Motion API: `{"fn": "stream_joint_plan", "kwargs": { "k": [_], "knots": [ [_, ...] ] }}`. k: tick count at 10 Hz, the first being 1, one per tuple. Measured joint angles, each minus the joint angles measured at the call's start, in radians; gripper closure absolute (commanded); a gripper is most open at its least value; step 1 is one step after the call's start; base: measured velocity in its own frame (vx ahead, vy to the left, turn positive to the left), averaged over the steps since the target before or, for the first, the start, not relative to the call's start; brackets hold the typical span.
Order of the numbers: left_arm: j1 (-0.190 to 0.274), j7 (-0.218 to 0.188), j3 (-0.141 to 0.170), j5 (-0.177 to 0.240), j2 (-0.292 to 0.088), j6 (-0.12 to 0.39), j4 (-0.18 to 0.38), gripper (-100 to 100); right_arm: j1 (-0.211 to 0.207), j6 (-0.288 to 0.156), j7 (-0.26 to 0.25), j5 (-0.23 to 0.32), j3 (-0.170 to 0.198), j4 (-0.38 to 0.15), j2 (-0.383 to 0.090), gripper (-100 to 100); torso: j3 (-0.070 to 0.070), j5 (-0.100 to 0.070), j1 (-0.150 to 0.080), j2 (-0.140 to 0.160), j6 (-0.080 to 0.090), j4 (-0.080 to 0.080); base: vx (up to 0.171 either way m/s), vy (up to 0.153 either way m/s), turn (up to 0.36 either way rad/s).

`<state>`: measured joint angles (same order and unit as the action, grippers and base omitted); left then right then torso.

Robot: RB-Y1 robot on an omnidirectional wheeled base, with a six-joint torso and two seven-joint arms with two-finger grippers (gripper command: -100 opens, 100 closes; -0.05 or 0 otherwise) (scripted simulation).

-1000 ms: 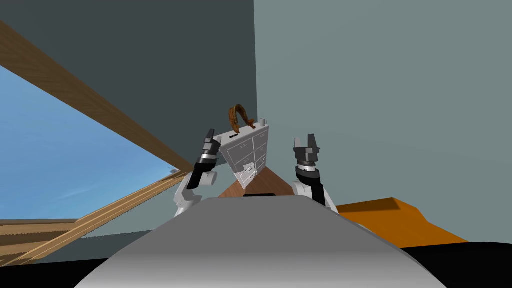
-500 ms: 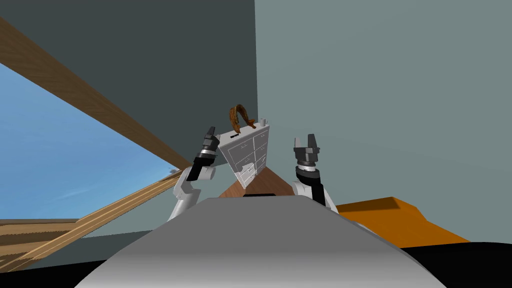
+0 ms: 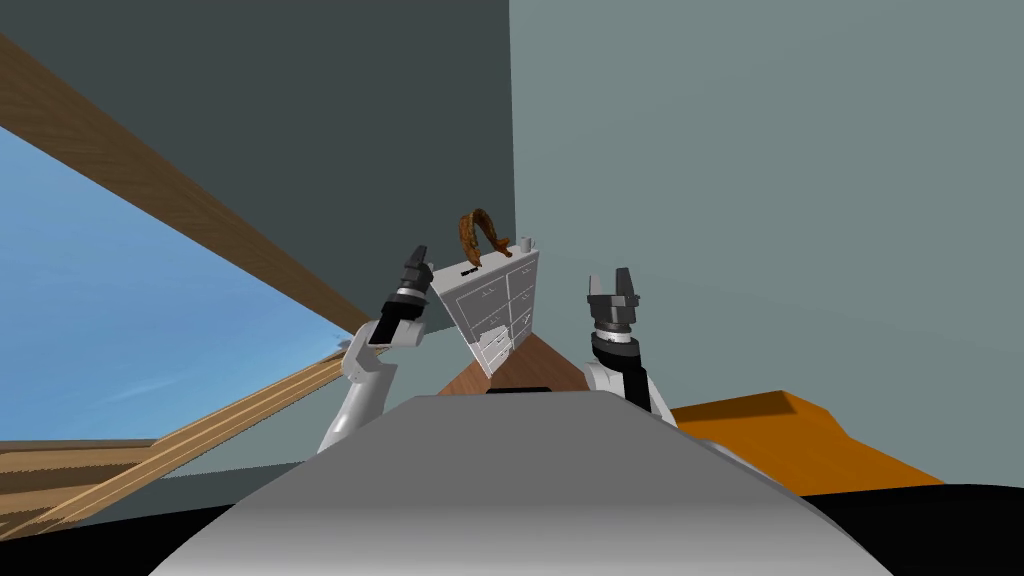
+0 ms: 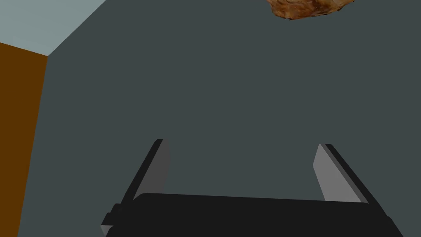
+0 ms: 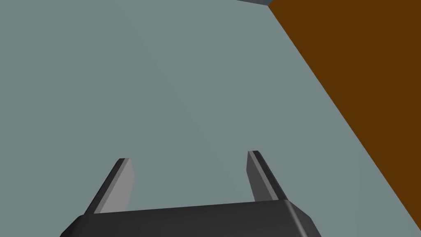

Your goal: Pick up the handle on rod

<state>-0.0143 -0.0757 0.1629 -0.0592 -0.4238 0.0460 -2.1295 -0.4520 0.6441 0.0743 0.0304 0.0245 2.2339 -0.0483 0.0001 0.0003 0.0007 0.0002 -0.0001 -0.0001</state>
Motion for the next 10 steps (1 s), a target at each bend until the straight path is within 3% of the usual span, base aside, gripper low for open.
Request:
{"fn": "stream_joint_plan", "kwargs": {
  "k": [10],
  "knots": [
    [0.196,0.014,0.09,-0.012,-0.123,0.275,0.105,-100,0.0,0.0,0.0,0.0,0.0,0.0,0.0,0,0.0,0.0,-0.001,0.0,0.0,0.0,-0.004,0.0,-0.025]
  ]
}}
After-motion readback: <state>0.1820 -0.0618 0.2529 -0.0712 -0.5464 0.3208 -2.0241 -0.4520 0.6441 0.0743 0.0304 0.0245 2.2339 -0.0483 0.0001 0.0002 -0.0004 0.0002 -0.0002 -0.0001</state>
